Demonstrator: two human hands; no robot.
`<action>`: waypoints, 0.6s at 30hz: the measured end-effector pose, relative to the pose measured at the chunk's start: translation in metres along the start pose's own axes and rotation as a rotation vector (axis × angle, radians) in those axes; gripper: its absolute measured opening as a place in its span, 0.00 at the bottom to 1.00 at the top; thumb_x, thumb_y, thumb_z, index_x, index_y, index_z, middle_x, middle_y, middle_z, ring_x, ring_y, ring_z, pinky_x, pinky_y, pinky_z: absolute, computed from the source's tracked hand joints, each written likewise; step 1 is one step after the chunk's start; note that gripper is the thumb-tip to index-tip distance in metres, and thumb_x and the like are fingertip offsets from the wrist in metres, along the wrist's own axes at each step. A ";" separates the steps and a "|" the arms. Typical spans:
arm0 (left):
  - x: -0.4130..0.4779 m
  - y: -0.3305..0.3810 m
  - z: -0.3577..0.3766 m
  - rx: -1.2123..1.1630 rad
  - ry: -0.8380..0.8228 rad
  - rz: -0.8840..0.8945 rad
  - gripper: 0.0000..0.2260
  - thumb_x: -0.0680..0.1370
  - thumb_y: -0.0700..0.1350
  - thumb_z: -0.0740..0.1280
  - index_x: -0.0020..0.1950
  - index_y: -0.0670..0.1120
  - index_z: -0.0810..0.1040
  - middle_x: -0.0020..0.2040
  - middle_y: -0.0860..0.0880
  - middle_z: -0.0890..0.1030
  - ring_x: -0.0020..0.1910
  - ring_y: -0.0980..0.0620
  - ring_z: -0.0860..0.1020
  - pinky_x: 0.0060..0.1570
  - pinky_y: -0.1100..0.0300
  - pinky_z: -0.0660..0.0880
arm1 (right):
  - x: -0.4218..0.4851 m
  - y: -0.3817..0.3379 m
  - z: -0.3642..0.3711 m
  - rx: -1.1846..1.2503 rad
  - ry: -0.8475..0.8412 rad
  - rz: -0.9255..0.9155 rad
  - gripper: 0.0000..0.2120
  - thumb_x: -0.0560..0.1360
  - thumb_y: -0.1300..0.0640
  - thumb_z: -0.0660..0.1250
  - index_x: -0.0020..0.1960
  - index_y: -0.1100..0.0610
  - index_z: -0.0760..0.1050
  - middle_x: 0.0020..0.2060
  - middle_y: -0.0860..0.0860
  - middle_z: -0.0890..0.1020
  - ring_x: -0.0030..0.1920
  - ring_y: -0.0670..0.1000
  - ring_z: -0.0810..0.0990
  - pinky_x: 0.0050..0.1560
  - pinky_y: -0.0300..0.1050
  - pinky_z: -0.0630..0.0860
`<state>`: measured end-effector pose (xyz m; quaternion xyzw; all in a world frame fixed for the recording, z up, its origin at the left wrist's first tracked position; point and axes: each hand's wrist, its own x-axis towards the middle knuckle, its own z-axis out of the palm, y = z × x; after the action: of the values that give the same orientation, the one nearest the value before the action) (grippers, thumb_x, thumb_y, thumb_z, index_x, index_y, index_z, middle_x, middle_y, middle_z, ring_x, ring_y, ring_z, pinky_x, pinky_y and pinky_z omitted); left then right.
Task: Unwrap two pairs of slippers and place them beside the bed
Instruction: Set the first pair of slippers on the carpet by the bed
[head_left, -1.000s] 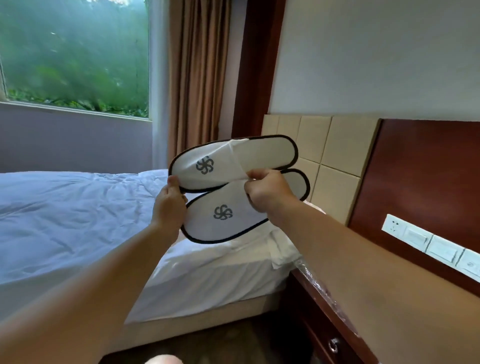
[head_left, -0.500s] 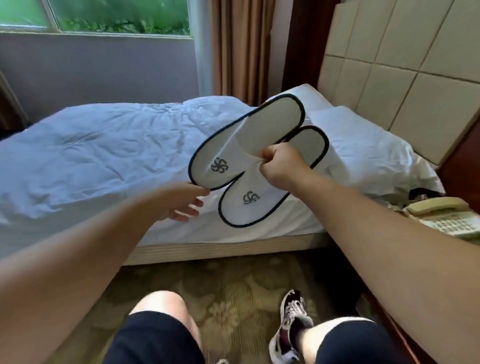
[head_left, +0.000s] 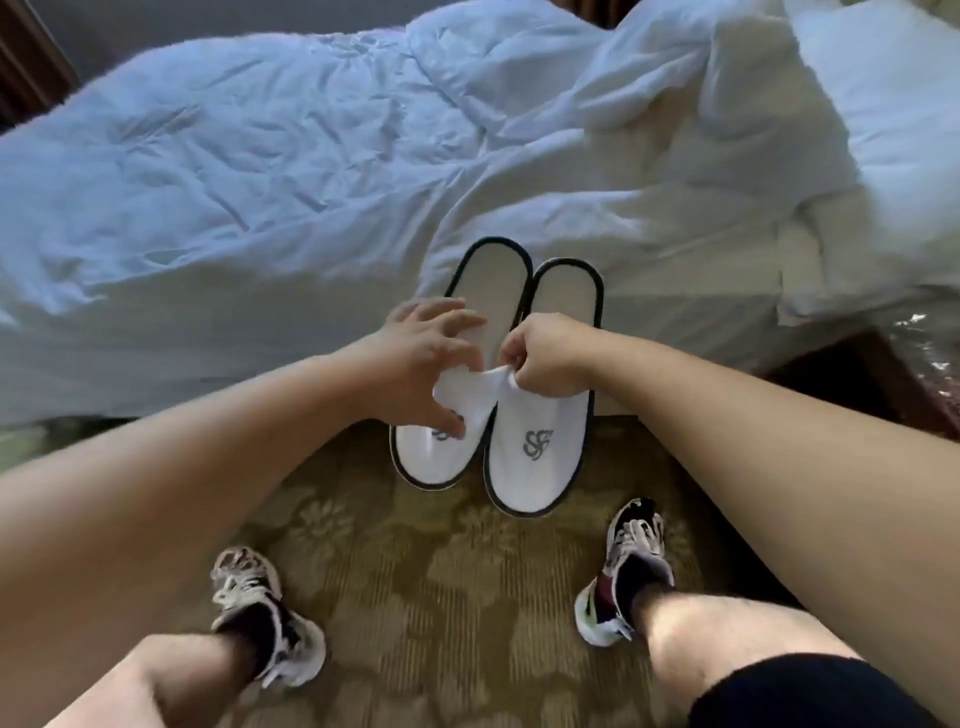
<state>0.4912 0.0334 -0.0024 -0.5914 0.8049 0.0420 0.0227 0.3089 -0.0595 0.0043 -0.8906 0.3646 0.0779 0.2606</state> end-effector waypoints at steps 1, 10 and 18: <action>0.002 -0.002 0.013 0.015 -0.060 0.017 0.32 0.64 0.69 0.72 0.64 0.56 0.78 0.78 0.53 0.62 0.77 0.50 0.53 0.73 0.46 0.48 | 0.006 0.002 0.011 -0.002 -0.029 -0.008 0.08 0.74 0.59 0.64 0.45 0.52 0.82 0.38 0.47 0.80 0.41 0.50 0.77 0.33 0.40 0.70; 0.009 -0.030 0.126 -0.068 -0.423 -0.027 0.22 0.62 0.74 0.67 0.39 0.57 0.72 0.35 0.58 0.76 0.40 0.53 0.73 0.40 0.56 0.63 | 0.061 0.031 0.104 0.042 -0.366 0.000 0.15 0.74 0.65 0.60 0.40 0.46 0.77 0.34 0.44 0.75 0.38 0.48 0.75 0.33 0.37 0.69; -0.003 -0.064 0.236 -0.417 -0.521 -0.174 0.25 0.63 0.69 0.72 0.55 0.60 0.74 0.40 0.60 0.74 0.45 0.54 0.72 0.36 0.64 0.60 | 0.134 0.047 0.197 -0.075 -0.626 -0.026 0.15 0.75 0.64 0.58 0.55 0.50 0.78 0.51 0.51 0.79 0.52 0.53 0.77 0.50 0.45 0.77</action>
<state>0.5500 0.0394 -0.2393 -0.6190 0.6929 0.3531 0.1096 0.3831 -0.0668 -0.2270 -0.8370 0.2521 0.3580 0.3282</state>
